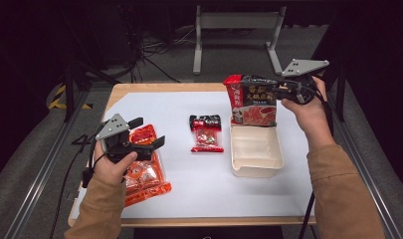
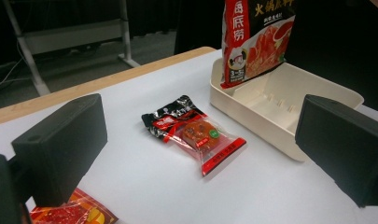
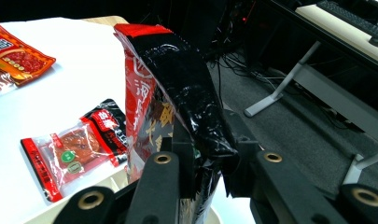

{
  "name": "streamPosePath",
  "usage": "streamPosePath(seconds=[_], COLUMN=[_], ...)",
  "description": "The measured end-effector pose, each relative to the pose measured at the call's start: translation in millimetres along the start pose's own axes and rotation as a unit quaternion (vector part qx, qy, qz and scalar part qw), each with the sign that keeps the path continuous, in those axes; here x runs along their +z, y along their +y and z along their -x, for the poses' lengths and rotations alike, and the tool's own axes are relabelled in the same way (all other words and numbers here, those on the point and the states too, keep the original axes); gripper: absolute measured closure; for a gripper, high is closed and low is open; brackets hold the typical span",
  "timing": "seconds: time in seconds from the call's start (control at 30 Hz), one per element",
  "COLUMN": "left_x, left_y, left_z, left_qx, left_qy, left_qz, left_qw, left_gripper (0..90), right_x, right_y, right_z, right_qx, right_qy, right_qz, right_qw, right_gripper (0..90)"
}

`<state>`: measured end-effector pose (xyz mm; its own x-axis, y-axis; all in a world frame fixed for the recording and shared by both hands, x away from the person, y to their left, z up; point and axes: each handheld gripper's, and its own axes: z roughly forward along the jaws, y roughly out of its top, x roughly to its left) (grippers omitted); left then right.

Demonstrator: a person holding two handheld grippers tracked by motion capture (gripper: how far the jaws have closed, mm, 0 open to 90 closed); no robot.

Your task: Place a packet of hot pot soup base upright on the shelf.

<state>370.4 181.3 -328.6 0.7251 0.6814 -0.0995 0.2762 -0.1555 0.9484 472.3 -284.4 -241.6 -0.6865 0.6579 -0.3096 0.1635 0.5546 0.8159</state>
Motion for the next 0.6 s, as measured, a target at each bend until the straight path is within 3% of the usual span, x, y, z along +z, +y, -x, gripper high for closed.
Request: streamPosePath(seconds=[0.6], left_x=[-0.8], left_y=[-1.4], left_z=[-2.9], left_qx=[-0.006], left_qy=[0.003], left_qz=[-0.001], left_qw=[1.0000], left_gripper=[2.3], right_x=[19.4], right_y=[-21.5], right_z=[-0.1], right_qx=[0.007], right_qy=[0.000], right_qz=[0.001], right_qw=[1.0000], right_gripper=[76.0])
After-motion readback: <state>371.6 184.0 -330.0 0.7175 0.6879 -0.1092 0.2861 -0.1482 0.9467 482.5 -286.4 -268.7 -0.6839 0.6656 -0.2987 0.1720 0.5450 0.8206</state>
